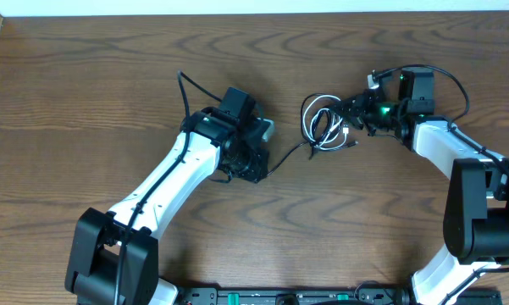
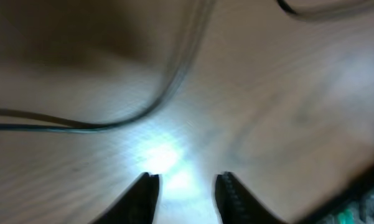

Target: Untangle cables

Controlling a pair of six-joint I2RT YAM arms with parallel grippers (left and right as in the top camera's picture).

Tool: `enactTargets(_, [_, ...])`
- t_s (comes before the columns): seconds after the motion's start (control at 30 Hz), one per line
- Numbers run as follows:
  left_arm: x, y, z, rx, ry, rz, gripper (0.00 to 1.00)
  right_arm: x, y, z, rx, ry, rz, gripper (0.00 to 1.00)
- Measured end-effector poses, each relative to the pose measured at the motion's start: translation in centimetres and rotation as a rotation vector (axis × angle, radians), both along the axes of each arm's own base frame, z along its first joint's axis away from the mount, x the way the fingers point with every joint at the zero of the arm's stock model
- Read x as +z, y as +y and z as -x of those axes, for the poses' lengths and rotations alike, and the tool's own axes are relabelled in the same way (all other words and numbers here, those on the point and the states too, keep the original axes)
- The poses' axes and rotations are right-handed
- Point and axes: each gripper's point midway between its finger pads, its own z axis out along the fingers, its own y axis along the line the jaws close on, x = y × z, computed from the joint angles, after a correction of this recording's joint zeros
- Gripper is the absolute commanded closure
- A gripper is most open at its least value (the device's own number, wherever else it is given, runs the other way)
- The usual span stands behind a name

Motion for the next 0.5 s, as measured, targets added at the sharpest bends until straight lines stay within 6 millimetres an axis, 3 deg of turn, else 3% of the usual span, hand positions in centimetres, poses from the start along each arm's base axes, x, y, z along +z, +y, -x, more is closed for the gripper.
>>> enactTargets(0.17, [0.5, -0.3, -4.2, 0.062, -0.173, -0.001, 0.55, -0.6, 0.4, 1.2, 0.065, -0.007, 0.021, 0.99])
enactTargets(0.27, [1.8, -1.4, -7.0, 0.095, -0.295, 0.051, 0.43, -1.3, 0.5, 2.4, 0.108, 0.004, 0.045, 0.99])
enactTargets(0.33, [3.2, -2.4, -8.9, 0.122, -0.375, 0.113, 0.41, -1.6, 0.7, 3.0, 0.138, 0.002, 0.057, 0.98])
enactTargets(0.43, [5.0, -4.4, -10.2, 0.106, -0.43, 0.232, 0.41, -1.5, 1.0, 4.0, 0.181, -0.011, 0.076, 0.97])
enactTargets(0.5, [4.5, -6.2, -9.7, 0.063, -0.375, 0.327, 0.41, 0.1, 1.0, 4.2, 0.202, -0.074, 0.097, 0.97])
